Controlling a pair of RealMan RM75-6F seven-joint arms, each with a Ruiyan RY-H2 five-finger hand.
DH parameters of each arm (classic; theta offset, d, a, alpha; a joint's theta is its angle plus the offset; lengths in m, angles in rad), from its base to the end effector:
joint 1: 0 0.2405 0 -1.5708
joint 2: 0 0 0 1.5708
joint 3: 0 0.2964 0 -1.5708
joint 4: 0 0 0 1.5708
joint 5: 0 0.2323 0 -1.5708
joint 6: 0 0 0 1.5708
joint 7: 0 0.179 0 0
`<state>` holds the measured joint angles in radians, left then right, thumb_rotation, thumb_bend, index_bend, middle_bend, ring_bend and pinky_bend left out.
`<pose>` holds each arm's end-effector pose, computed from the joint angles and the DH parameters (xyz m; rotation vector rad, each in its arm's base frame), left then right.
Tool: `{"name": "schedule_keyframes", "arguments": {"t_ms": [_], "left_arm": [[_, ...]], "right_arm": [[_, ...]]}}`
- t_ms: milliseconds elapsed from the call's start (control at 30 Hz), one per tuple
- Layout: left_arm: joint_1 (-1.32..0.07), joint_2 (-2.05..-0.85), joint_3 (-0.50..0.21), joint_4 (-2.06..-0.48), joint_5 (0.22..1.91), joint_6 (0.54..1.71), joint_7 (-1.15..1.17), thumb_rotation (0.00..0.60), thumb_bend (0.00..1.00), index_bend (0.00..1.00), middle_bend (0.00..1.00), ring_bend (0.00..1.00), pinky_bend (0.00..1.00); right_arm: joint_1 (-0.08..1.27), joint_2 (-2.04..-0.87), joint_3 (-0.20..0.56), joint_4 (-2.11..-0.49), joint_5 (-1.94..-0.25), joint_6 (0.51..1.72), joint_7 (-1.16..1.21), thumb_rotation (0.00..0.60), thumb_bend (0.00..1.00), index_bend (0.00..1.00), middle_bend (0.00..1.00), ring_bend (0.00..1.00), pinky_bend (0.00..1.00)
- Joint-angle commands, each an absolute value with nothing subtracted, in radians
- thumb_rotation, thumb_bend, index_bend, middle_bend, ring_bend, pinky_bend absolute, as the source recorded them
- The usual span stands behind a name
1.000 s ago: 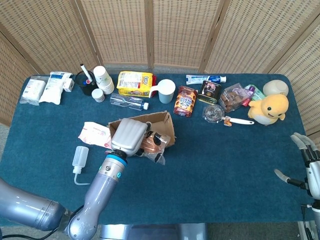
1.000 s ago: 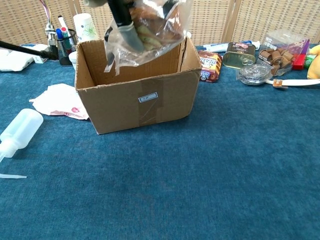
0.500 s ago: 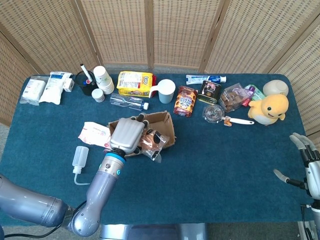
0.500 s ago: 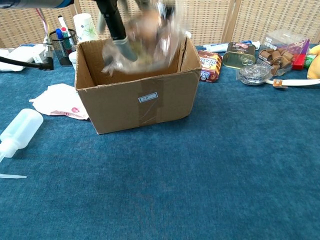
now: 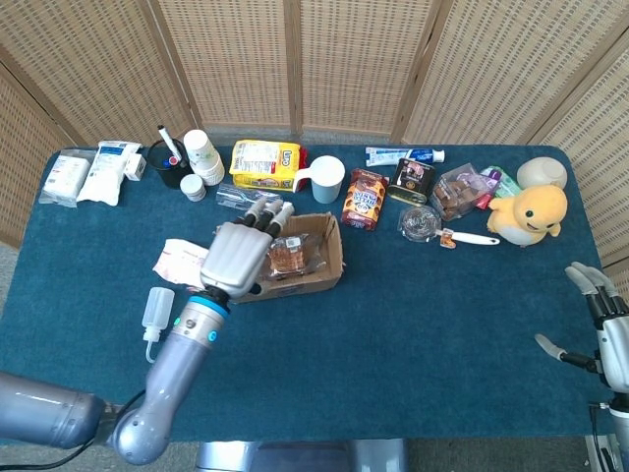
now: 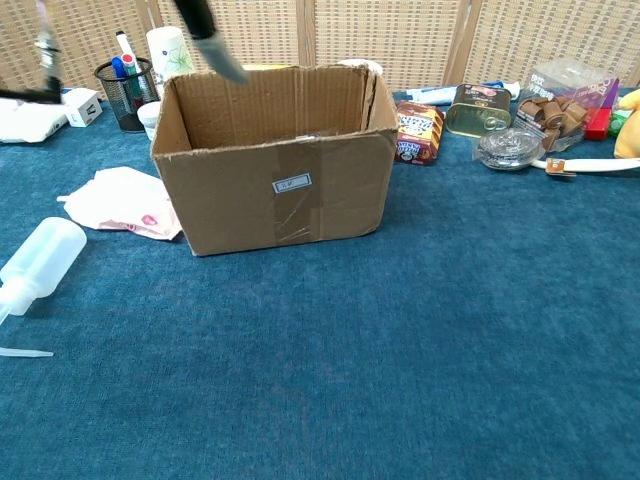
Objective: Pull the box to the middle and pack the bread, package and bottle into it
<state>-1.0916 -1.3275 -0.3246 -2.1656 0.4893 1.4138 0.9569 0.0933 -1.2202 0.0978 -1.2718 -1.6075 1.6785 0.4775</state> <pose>0.0015 0.3776 0.0549 -1.7846 -0.7790 -0.8985 -0.3757 -0.2331 0.1859 1.2983 -0.8552 1.3091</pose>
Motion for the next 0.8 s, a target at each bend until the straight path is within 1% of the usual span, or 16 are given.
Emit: {"name": "schedule_keyframes", "arguments": {"t_ms": [33,233,367,467,600,800], "left_arm": [[-1.025,-1.252,-0.266,-2.177,0.561,1.382,0.889,0.600,0.06,0.02,0.00,0.00,0.39],[-0.920,-1.130,-0.149,-2.138,0.724,1.274,0.764,0.600,0.06,0.02,0.00,0.00,0.38],[-0.854,-1.048,-0.083,-2.089,0.790,1.189,0.657,0.600,0.06,0.02,0.00,0.00,0.37],[-0.823,-1.004,-0.055,-2.048,0.802,1.131,0.594,0.600,0.06,0.02,0.00,0.00,0.35],[-0.812,-0.978,-0.032,-1.999,0.791,1.040,0.541,0.600,0.06,0.01,0.00,0.00,0.31],[-0.823,-1.019,-0.013,-1.885,0.762,0.933,0.514,0.600,0.06,0.01,0.00,0.00,0.27]], "right_arm": [[0.094,-1.222,0.095,-1.274,-1.612,1.678,0.473,0.600,0.00,0.12,0.13,0.10,0.29],[0.096,-1.226,0.090,-1.276,-1.617,1.675,0.459,0.600,0.00,0.12,0.13,0.10,0.29],[0.096,-1.227,0.089,-1.277,-1.619,1.675,0.455,0.600,0.00,0.12,0.13,0.10,0.29],[0.098,-1.229,0.086,-1.279,-1.624,1.674,0.449,0.600,0.00,0.12,0.13,0.10,0.29],[0.100,-1.232,0.081,-1.284,-1.634,1.674,0.438,0.600,0.00,0.12,0.13,0.10,0.29],[0.100,-1.233,0.076,-1.290,-1.640,1.677,0.427,0.600,0.00,0.12,0.13,0.10,0.29]]}}
